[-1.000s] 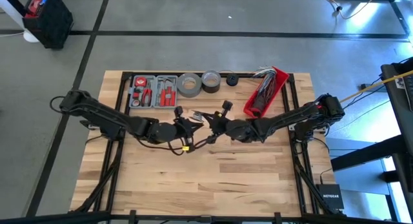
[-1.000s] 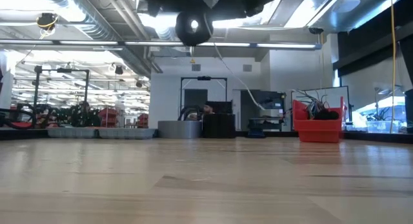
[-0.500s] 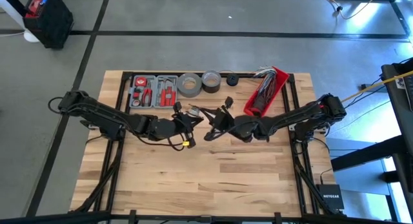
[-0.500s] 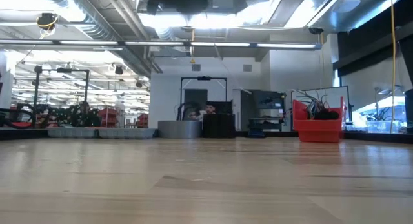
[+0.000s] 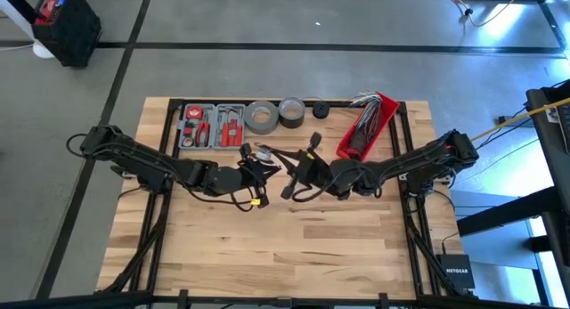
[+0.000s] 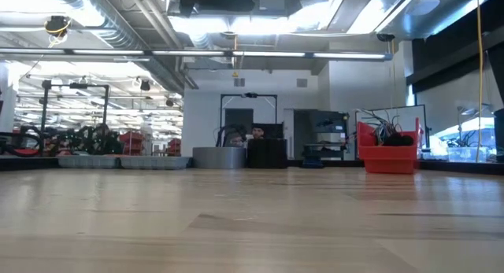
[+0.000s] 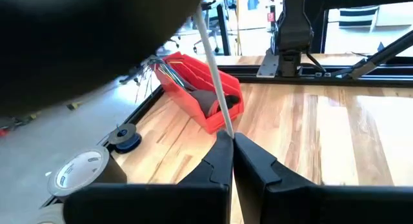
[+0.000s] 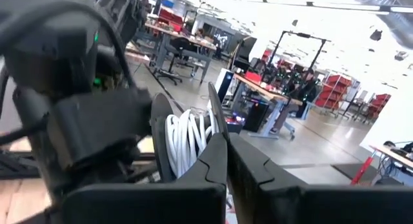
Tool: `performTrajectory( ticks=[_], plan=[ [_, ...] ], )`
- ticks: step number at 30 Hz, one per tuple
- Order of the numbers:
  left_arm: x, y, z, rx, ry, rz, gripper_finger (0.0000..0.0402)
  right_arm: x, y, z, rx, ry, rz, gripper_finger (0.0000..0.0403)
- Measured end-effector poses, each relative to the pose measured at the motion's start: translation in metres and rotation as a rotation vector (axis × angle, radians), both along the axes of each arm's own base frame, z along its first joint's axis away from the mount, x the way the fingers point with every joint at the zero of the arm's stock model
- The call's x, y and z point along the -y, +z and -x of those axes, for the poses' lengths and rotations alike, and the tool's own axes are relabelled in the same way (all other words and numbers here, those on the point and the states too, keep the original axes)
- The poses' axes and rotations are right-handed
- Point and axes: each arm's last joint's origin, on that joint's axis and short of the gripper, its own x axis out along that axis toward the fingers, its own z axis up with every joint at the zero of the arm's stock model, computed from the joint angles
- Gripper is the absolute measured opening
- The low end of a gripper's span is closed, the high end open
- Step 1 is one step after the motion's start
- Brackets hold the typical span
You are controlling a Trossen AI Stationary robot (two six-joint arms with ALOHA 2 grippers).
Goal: Coil cords
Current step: Coil the white wire onto the spool
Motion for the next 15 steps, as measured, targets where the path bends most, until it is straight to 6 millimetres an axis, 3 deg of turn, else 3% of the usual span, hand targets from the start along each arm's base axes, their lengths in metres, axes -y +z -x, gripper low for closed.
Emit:
performTrajectory(
  ticks=[15],
  plan=[
    [-0.001, -0.007, 0.003, -0.068, 0.015, -0.026, 0.0000, -0.016, 0.036, 0.008, 0.034, 0.007, 0.063, 0.0005]
  ],
)
